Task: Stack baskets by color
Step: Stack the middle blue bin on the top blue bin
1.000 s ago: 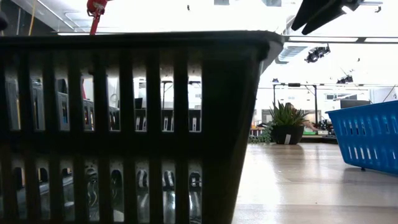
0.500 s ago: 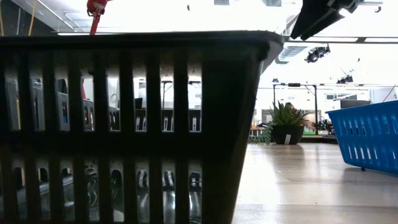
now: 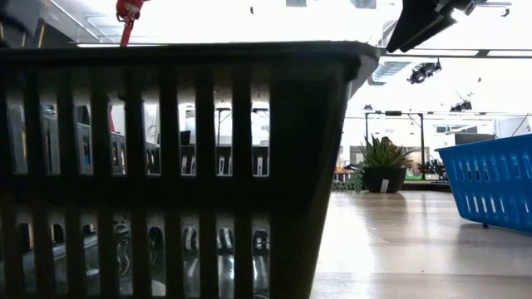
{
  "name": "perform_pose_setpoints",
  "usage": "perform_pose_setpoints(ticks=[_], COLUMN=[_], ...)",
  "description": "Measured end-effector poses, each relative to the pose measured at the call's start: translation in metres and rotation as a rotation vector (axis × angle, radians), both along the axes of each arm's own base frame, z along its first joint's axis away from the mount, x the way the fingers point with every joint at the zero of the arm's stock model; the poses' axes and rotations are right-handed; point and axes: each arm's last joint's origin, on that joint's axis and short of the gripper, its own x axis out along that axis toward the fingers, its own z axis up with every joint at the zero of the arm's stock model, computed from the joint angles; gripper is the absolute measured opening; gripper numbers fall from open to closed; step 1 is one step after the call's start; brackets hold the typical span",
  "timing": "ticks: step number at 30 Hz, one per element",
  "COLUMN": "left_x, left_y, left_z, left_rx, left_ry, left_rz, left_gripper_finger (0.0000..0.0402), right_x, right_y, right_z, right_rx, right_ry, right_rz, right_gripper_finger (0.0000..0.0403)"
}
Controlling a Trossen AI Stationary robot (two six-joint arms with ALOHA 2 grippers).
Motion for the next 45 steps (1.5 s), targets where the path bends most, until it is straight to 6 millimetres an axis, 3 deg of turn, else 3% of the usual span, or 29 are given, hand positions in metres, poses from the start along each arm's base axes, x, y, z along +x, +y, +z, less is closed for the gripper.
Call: perform_pose_setpoints(ticks=[5,10,13,18,25,29,39,45], left_x=[0.011,0.006,-0.002,-0.021,-0.032,-0.03,-0.022,-0.017], left_y=[-0.003,0.015,0.039,0.083,0.124,0.137,0.151,0.152], left_z=[0.042,0.062,0.052,0.022,0.023,0.021,0.009,-0.002], left_rx=[0.024,0.266,0.321,0.194,0.305,0.256,0.17,0.153], left_ry=[-0.196,-0.409,-0.433,-0.362,-0.367,-0.323,-0.187,-0.088], left_rz=[-0.097,-0.153,-0.101,0.05,0.268,0.34,0.401,0.391], left_gripper_finger=[0.0,0.0,0.0,0.0,0.0009,0.0045,0.0191,0.0234], right_x=[-0.001,-0.002,-0.003,-0.004,-0.004,-0.004,-0.004,-0.004], right_y=[0.0,0.0,0.0,-0.001,-0.002,-0.002,-0.002,-0.002], right_z=[-0.001,-0.001,-0.001,-0.001,-0.001,-0.001,-0.001,-0.001], right_rx=[0.0,0.015,0.009,-0.011,-0.029,-0.026,-0.017,-0.008], right_ry=[0.036,0.081,0.094,0.105,0.085,0.086,0.082,0.071], right_rz=[0.018,0.042,0.042,0.037,0.024,0.024,0.018,0.009], right_gripper_finger=[0.0249,0.0249,0.0249,0.0249,0.0249,0.0249,0.0249,0.0249])
